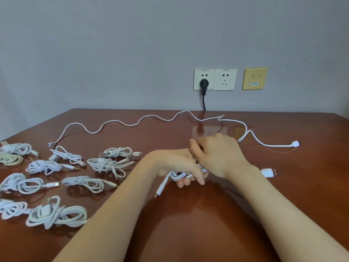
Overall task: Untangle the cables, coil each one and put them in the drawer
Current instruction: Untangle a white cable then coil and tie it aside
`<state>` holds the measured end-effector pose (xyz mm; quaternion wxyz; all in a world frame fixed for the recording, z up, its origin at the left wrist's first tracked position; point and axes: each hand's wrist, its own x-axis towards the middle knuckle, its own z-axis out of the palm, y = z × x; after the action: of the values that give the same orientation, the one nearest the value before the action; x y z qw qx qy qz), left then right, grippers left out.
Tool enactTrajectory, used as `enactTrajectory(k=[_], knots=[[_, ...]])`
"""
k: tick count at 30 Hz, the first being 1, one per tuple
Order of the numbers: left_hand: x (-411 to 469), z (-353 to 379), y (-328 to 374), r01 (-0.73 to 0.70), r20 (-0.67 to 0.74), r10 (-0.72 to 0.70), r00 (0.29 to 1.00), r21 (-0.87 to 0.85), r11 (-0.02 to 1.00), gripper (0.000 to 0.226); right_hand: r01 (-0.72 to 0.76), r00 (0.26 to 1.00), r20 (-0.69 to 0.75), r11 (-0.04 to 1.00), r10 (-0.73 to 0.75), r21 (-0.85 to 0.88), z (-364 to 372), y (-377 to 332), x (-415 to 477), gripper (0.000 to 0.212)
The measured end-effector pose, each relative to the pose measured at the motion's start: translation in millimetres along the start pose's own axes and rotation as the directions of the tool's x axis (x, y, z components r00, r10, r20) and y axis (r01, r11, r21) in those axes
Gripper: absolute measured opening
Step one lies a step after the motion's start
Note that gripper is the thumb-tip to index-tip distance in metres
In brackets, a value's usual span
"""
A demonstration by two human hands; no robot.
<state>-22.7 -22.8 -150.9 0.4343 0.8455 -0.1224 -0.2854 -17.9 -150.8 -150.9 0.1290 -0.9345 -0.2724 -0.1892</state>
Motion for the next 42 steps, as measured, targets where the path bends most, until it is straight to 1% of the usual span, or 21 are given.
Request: enactTrajectory(k=[3,5,8,10,11,12,15,18,20,23,25,26,27,28,30,32,34,35,36,38,42], knots=[[-0.6,-0.2,0.2,0.003,0.043,-0.002,0.999,-0.016,1.0,0.025,-0.011,0.998,-0.069,0.999,0.014,0.053,1.3,1.3,1.0,0.048],[-0.7,-1.0,-0.8,-0.007,0.067,0.009,0.998,-0.031,0.999,0.024,0.005,0.996,-0.091,0.995,0.004,0.101,2.6,-0.2,1.2,0.052],[-1.8,-2.4,-1.9,-0.055,0.036,0.057,0.998,-0.061,0.997,0.019,-0.016,0.995,-0.098,0.985,0.033,0.174,3.6,2.3,3.4,0.055],[-3.4,-4.1,-1.5,-0.102,0.019,0.106,0.994,-0.152,0.983,0.011,-0.049,0.991,-0.108,0.973,0.075,0.223,1.9,6.3,4.8,0.057],[-5.1,-5.3,-1.3,-0.112,0.023,0.12,0.993,-0.21,0.971,0.006,-0.065,0.99,-0.11,0.97,0.093,0.236,0.6,8.0,5.0,0.053],[-6.6,-7.0,-1.4,-0.111,0.036,0.125,0.991,-0.268,0.957,0.006,-0.072,0.988,-0.116,0.967,0.103,0.243,-0.5,9.3,5.2,0.051],[-12.8,-12.2,-3.6,-0.054,0.122,0.121,0.985,-0.448,0.892,0.027,-0.08,0.984,-0.135,0.969,0.114,0.235,-2.1,10.5,5.7,0.057],[-16.0,-15.2,-6.2,-0.029,0.172,0.138,0.975,-0.52,0.854,0.034,-0.087,0.984,-0.137,0.974,0.118,0.21,-4.2,9.5,5.1,0.054],[-16.8,-14.7,-4.9,-0.02,0.181,0.121,0.976,-0.478,0.878,0.036,-0.111,0.979,-0.147,0.976,0.14,0.188,-5.4,9.0,4.0,0.056],[-18.6,-11.1,4.0,-0.046,0.146,0.085,0.986,-0.256,0.966,0.03,-0.162,0.965,-0.181,0.974,0.189,0.156,-6.2,8.6,3.1,0.054],[-17.1,-6.0,10.0,-0.07,0.058,0.075,0.996,-0.084,0.994,0.015,-0.197,0.955,-0.195,0.969,0.224,0.152,-6.0,8.9,3.5,0.053],[-15.3,-4.4,12.2,-0.074,-0.001,0.074,0.997,-0.01,0.997,0.011,-0.214,0.951,-0.195,0.965,0.241,0.151,-6.0,9.1,4.1,0.052],[-14.4,-3.5,13.5,-0.078,-0.053,0.081,0.995,0.047,0.996,0.013,-0.229,0.946,-0.195,0.961,0.257,0.154,-5.9,9.6,5.0,0.051],[-13.7,-3.7,14.3,-0.086,-0.094,0.092,0.991,0.069,0.994,0.015,-0.243,0.941,-0.199,0.956,0.273,0.161,-6.0,10.2,6.1,0.05],[-15.1,-6.6,14.5,-0.118,-0.133,0.119,0.984,0.014,0.993,0.015,-0.265,0.929,-0.213,0.946,0.303,0.189,-6.6,11.9,7.8,0.049],[-19.3,-8.7,14.3,-0.143,-0.112,0.134,0.985,-0.077,0.987,0.021,-0.27,0.922,-0.226,0.94,0.314,0.207,-7.3,13.7,8.5,0.05],[-20.7,-8.4,13.6,-0.132,-0.07,0.122,0.99,-0.161,0.978,0.027,-0.275,0.921,-0.231,0.944,0.313,0.183,-6.3,15.3,8.1,0.05],[-20.3,-6.9,13.3,-0.122,-0.061,0.113,0.992,-0.173,0.977,0.029,-0.28,0.921,-0.233,0.946,0.313,0.161,-5.3,15.5,8.0,0.048],[-19.4,-5.3,13.4,-0.11,-0.067,0.101,0.993,-0.155,0.982,0.029,-0.291,0.919,-0.233,0.946,0.317,0.14,-4.3,15.1,8.2,0.046],[-16.6,-2.5,15.4,-0.087,-0.117,0.081,0.99,-0.048,0.995,0.028,-0.313,0.915,-0.235,0.944,0.329,0.102,-2.9,14.4,9.3,0.043],[-9.9,4.3,20.5,-0.066,-0.242,0.105,0.964,0.164,0.984,0.02,-0.382,0.887,-0.244,0.92,0.392,0.087,-6.3,16.4,9.2,0.041]])
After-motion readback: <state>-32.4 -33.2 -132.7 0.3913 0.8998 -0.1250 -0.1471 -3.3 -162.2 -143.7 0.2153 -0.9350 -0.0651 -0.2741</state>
